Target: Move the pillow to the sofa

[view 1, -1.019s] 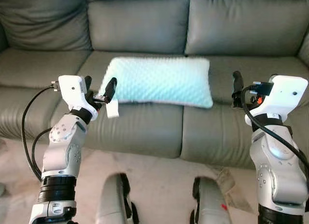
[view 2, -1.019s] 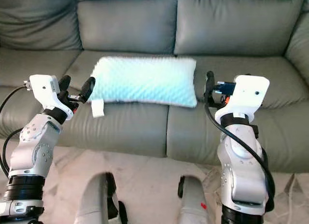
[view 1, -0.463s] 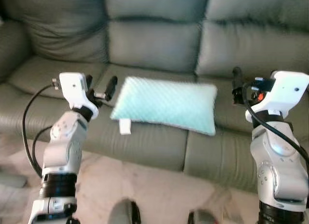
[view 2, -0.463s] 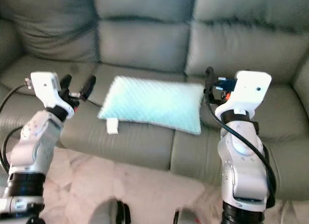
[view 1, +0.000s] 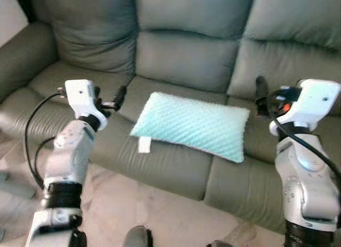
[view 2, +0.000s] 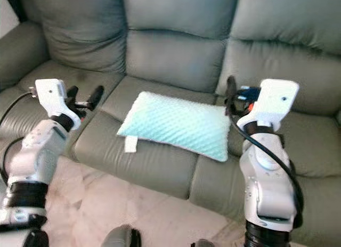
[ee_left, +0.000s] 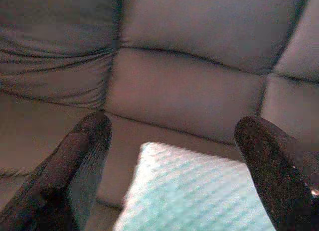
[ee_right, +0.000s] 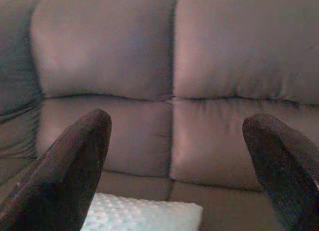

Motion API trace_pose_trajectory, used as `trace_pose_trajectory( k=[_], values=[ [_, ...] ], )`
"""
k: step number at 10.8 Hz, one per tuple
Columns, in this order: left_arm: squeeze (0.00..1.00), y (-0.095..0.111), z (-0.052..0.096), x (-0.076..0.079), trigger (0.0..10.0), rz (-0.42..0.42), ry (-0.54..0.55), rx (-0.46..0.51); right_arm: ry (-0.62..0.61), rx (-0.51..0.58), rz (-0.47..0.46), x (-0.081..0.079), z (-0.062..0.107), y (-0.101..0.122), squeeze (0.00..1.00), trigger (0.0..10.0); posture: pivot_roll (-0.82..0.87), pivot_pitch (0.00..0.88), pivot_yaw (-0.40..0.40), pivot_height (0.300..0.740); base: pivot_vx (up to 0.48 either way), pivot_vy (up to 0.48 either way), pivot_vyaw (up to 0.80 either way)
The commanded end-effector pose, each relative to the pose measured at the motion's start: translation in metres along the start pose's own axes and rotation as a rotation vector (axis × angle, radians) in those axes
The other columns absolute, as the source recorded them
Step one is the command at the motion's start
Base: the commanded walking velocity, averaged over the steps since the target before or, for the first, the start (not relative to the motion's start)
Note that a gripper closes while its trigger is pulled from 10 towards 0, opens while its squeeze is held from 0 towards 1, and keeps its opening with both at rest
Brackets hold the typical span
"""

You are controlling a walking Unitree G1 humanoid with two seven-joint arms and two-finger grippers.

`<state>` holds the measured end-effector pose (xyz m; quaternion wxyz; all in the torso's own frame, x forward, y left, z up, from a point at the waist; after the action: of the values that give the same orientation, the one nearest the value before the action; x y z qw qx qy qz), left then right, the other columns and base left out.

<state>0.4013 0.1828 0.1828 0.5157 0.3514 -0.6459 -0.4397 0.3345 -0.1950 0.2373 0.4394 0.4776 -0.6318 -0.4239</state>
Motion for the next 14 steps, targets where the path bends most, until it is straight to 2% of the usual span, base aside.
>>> trace_pose_trajectory(
  k=[1,10,12,14],
  values=[
    [0.0,-0.0004,-0.0021,0.0022,10.0,-0.018,-0.005,-0.009,-0.019,-0.016,-0.004,0.0042,0.0014,-0.0042,0.0,10.0,-0.19,0.152,0.073,0.74,0.0,0.0,0.0],
    [0.0,-0.0054,-0.0076,0.011,10.0,0.041,-0.047,-0.019,-0.022,0.0,-0.024,0.0066,-0.0013,-0.0007,0.0,10.0,-0.21,0.156,0.064,0.74,0.0,0.0,0.0],
    [0.0,-0.0065,-0.0078,0.0098,10.0,0.042,-0.04,-0.027,-0.02,0.004,-0.032,0.0057,-0.0013,0.0007,0.0,10.0,-0.21,0.158,0.064,0.74,0.0,0.0,-0.79],
    [0.0,-0.0075,-0.007,0.0098,10.0,0.038,-0.041,-0.03,-0.017,0.005,-0.04,0.0052,-0.0011,0.0012,0.0,10.0,-0.2,0.168,0.063,0.74,0.0,0.0,0.0]
  ],
)
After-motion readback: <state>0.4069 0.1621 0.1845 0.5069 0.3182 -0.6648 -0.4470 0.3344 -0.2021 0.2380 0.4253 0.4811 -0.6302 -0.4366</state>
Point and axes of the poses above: a point about 5 cm out from each wrist's last joint towards the gripper, its own z axis pointing back from the gripper into the wrist, its own y axis along the axis of the wrist's last joint, x = y × z, the point moved 5 cm from there along -z, pointing out of the wrist towards the gripper, and after that the axes turned 10 degrees about z, right-handed, at the moved point
